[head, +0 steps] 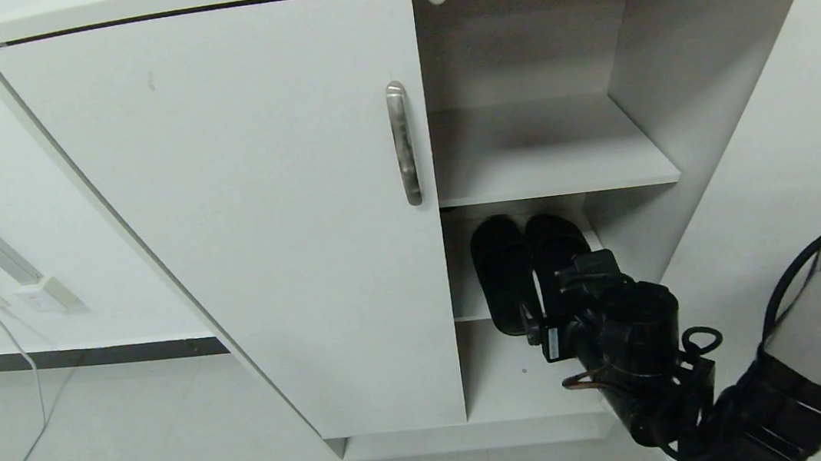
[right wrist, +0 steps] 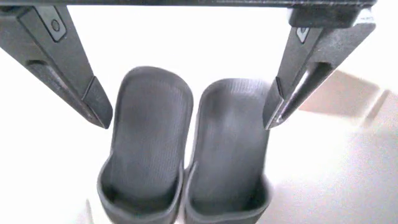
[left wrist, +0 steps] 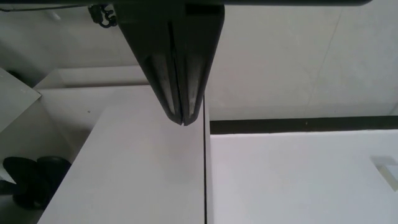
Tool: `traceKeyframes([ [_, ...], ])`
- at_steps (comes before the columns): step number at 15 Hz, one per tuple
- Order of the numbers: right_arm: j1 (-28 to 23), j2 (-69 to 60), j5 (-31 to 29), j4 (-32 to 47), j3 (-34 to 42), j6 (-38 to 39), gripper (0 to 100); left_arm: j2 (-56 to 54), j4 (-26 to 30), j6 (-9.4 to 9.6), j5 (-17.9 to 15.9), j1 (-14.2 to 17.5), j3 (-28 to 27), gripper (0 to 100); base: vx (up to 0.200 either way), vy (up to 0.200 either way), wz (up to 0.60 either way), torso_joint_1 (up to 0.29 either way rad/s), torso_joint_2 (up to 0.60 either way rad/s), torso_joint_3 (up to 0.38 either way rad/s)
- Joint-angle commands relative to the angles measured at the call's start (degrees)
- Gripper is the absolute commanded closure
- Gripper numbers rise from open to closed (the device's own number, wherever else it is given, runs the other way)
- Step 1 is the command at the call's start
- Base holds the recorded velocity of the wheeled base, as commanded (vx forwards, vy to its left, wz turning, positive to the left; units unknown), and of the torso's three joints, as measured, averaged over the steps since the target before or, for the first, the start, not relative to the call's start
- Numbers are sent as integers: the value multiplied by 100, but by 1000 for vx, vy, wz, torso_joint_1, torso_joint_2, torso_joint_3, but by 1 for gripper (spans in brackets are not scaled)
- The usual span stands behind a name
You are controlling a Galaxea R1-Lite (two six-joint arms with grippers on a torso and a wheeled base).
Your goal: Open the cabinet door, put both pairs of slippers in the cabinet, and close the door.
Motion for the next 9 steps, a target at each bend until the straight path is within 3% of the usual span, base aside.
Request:
traceKeyframes([
  [1,249,-392,-18,-78,300,-9,0,7,0,-1,0,1,0,100,0,0,0,0,0,0],
  [2,249,-375,-18,-78,300,-9,0,7,0,-1,0,1,0,100,0,0,0,0,0,0],
  [8,275,-383,-53,-87,308,-9,0,7,0,-18,18,1,0,100,-200,0,0,4,-1,2],
  [9,275,-383,-53,-87,308,-9,0,7,0,-18,18,1,0,100,0,0,0,0,0,0],
])
